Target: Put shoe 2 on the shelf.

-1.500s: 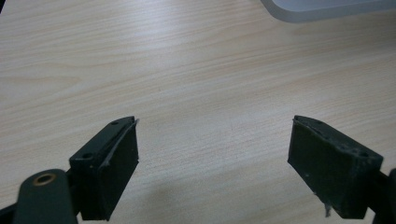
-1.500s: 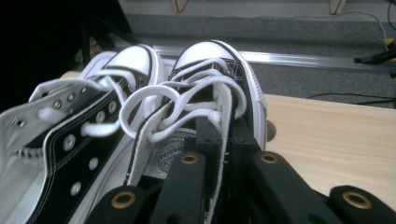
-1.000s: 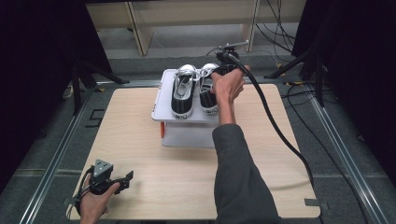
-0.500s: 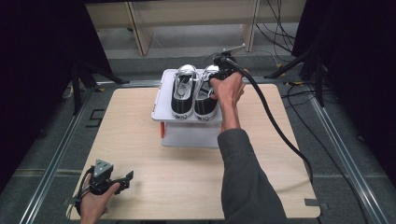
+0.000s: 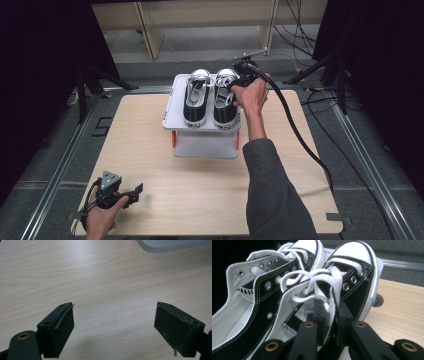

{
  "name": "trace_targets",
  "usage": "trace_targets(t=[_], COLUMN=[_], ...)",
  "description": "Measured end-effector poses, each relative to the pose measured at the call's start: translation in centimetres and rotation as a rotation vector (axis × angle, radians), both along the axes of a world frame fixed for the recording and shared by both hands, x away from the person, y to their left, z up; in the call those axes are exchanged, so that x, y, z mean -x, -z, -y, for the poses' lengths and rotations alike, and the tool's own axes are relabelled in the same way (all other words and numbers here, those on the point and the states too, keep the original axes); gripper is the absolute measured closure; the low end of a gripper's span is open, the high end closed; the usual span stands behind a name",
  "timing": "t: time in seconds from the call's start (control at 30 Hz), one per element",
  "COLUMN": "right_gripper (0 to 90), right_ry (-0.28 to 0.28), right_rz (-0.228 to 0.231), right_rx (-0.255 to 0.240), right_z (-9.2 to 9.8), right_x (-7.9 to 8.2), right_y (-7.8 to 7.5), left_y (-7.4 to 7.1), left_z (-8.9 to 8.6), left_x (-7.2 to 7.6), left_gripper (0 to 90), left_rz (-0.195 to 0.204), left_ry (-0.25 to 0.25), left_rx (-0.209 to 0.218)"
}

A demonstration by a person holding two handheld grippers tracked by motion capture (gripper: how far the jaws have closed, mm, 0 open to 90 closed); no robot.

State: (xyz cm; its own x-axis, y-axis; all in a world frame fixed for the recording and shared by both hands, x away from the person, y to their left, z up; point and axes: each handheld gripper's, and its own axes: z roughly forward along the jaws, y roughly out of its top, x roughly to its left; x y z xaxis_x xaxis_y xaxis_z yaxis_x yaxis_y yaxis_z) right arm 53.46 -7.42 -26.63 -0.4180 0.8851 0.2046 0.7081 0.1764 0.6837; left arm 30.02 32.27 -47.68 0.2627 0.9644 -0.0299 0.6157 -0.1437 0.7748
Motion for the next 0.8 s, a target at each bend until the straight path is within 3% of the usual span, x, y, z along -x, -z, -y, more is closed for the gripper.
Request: trace_targets(t=[0.03,0.27,0.5,0.6,0.73,0.8], right_gripper=[81.8,78.9,54.2,44.9,41.0,40.4], right_ry=[0.010,0.007,0.018,-0.004,-0.060,-0.075], right_rz=[-0.016,0.001,0.003,0.003,0.050,0.044], right_rx=[-0.011,-0.011,-0.043,-0.055,-0.076,-0.089], right_z=[-0.2,-0.1,0.1,0.5,1.2,1.5], right_x=[0.1,0.1,0.3,0.5,1.3,1.9], right_y=[0.0,0.0,-0.5,-0.9,-1.6,-2.0], left_y=[0.0,0.0,0.0,0.0,0.1,0.1], left_z=[0.0,0.0,-0.1,-0.1,0.0,0.0], left_x=[0.0,0.0,0.0,0.0,0.0,-0.1], left_gripper=[15.7,15.7,15.7,15.7,15.7,15.7], left_rz=[-0.002,0.000,-0.002,-0.002,-0.003,-0.001], left_ry=[0.001,0.001,-0.001,-0.001,0.002,0.002], left_rx=[-0.002,-0.002,-0.002,-0.002,-0.007,0.001])
